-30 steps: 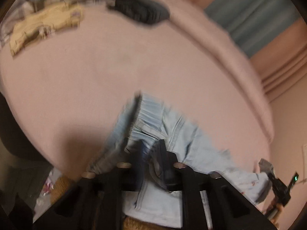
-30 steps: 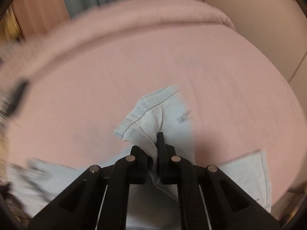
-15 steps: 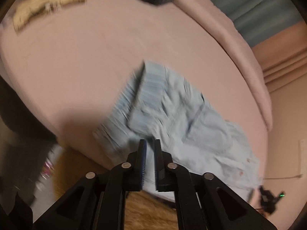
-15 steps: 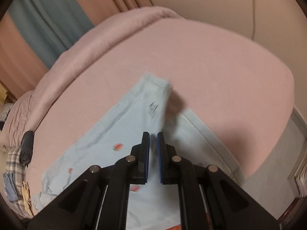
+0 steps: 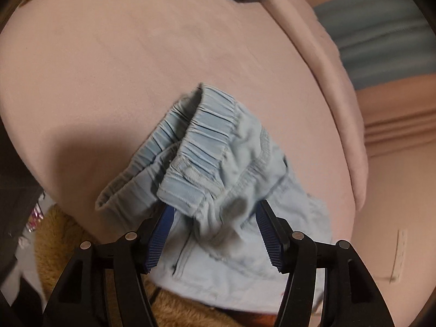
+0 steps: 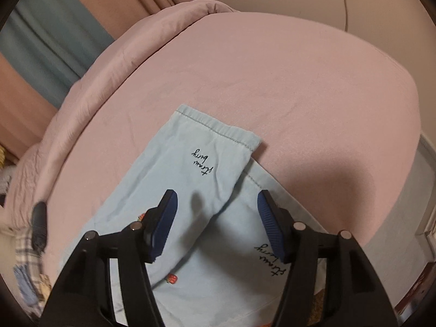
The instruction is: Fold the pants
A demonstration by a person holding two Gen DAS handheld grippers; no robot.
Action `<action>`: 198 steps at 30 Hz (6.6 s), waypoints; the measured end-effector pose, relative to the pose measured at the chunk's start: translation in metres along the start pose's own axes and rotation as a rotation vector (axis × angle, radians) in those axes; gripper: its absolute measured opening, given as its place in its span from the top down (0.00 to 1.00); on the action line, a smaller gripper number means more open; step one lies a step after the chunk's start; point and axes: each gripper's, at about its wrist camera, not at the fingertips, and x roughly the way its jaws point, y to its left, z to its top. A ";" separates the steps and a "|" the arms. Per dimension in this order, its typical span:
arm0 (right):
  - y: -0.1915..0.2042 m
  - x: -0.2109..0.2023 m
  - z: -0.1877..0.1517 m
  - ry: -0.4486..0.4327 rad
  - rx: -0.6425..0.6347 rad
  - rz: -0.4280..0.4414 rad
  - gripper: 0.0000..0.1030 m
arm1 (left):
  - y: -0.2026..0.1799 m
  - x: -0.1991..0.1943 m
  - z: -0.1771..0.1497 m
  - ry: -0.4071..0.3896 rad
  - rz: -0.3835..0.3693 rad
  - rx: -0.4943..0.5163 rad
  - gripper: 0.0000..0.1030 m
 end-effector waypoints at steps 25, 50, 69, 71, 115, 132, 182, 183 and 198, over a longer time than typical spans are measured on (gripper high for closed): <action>-0.002 0.032 0.031 0.033 0.055 -0.030 0.95 | -0.049 -0.037 0.001 -0.239 0.073 0.144 0.87; -0.037 -0.079 -0.040 -0.082 -0.008 -0.114 0.95 | 0.000 -0.034 -0.002 -0.150 0.221 0.180 0.87; 0.039 -0.067 -0.047 -0.035 -0.280 -0.384 0.47 | -0.009 -0.035 -0.024 -0.205 0.286 0.317 0.56; 0.074 -0.072 -0.054 -0.044 -0.347 -0.311 0.42 | -0.015 -0.048 -0.023 -0.260 0.259 0.326 0.45; 0.367 0.079 -0.198 0.492 -0.892 0.187 0.91 | 0.006 0.031 0.039 -0.021 0.099 0.461 0.44; 0.400 0.103 -0.226 0.335 -0.948 0.100 0.91 | 0.015 0.014 0.017 -0.100 0.217 0.470 0.49; 0.390 0.097 -0.226 0.317 -1.004 0.124 0.91 | 0.023 -0.008 -0.022 -0.079 0.302 0.423 0.78; 0.391 0.097 -0.226 0.320 -1.004 0.123 0.91 | 0.023 -0.007 -0.021 -0.078 0.305 0.422 0.76; 0.384 0.099 -0.224 0.312 -0.991 0.137 0.91 | 0.025 -0.007 -0.027 -0.100 0.318 0.369 0.73</action>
